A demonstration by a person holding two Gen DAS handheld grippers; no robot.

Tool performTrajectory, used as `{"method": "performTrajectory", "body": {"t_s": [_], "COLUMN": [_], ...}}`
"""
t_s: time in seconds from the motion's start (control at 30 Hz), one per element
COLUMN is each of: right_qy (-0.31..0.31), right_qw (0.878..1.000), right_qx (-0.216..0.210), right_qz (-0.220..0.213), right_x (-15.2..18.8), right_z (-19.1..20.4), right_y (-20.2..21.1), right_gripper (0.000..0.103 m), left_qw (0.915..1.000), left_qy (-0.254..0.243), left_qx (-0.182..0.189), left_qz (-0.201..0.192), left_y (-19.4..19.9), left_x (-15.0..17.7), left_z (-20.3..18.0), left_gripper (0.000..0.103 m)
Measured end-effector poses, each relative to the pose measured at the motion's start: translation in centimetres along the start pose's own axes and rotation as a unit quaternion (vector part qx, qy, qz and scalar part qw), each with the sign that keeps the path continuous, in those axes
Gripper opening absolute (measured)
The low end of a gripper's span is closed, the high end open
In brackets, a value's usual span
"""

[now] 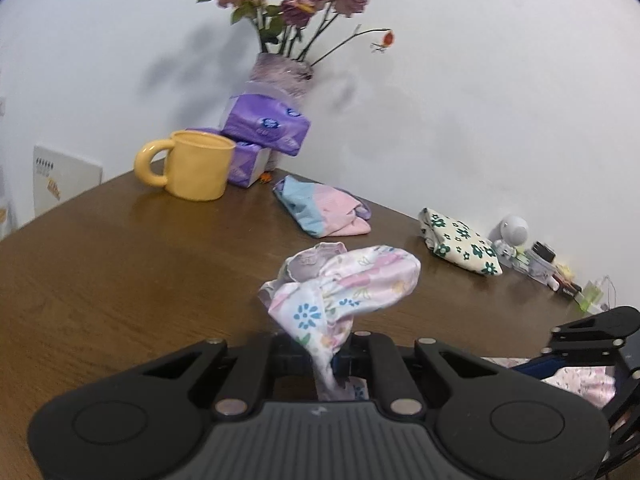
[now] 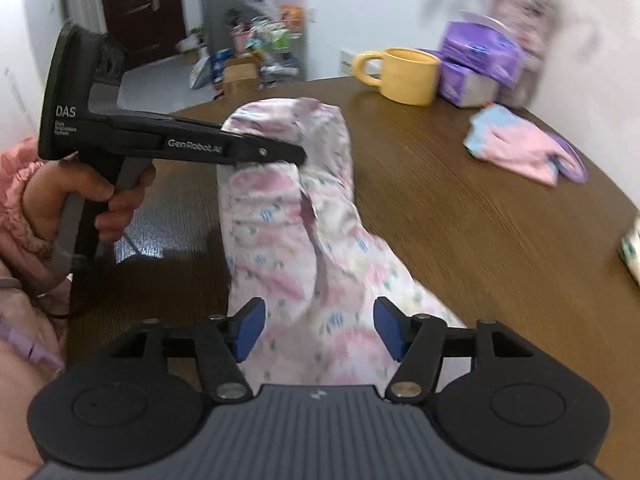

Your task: Fold clothes

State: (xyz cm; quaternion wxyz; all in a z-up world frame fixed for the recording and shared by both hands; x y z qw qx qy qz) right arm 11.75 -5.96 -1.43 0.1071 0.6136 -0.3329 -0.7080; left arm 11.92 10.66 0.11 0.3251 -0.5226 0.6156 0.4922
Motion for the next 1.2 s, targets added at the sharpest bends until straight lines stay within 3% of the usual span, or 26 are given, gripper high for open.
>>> {"method": "performTrajectory", "body": {"t_s": [0.23, 0.4, 0.73, 0.83, 1.03, 1.07, 1.13, 1.2], "right_qy": [-0.063, -0.072, -0.064, -0.072, -0.09, -0.093, -0.097, -0.098], "right_qw": [0.996, 0.994, 0.997, 0.996, 0.993, 0.993, 0.992, 0.992], "right_qx": [0.049, 0.075, 0.044, 0.05, 0.061, 0.063, 0.063, 0.065], "right_qz": [-0.029, -0.017, -0.022, -0.023, -0.038, -0.041, -0.045, -0.049], "right_x": [2.1, 4.0, 2.5, 3.4, 4.5, 4.6, 4.8, 4.5], "right_z": [-1.5, -2.2, -1.3, -1.6, -2.4, -2.6, -2.7, -2.9], "right_y": [4.2, 4.2, 1.0, 1.3, 2.1, 2.2, 2.5, 2.7], "right_gripper": [0.065, 0.065, 0.069, 0.069, 0.069, 0.069, 0.069, 0.069], "left_qw": [0.9995, 0.9986, 0.9905, 0.982, 0.9478, 0.9462, 0.9519, 0.9629], "left_qy": [-0.032, -0.051, -0.125, -0.171, -0.292, -0.297, -0.285, -0.254], "left_qx": [0.007, 0.016, 0.052, 0.068, 0.108, 0.11, 0.101, 0.084], "left_qz": [0.003, 0.005, -0.021, -0.041, -0.067, -0.064, -0.051, -0.038], "left_y": [-0.1, 0.1, 1.0, 1.6, 2.6, 2.6, 2.3, 2.1], "left_x": [0.1, 0.2, 0.3, 0.3, 1.2, 1.4, 1.6, 1.5], "left_z": [0.2, 0.5, -2.4, -4.4, -10.2, -10.7, -10.8, -9.7], "left_gripper": [0.008, 0.008, 0.008, 0.008, 0.008, 0.008, 0.008, 0.008]}}
Point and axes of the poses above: each gripper's, at about its wrist camera, not at the fingertips, and y roughly against the way its jaws point, z to its left, x to its underside, the point moved 9 cm from there along -y, roughly the way its jaws point, and after that the axes turned 12 degrees about -z, right-handed, at the moved point
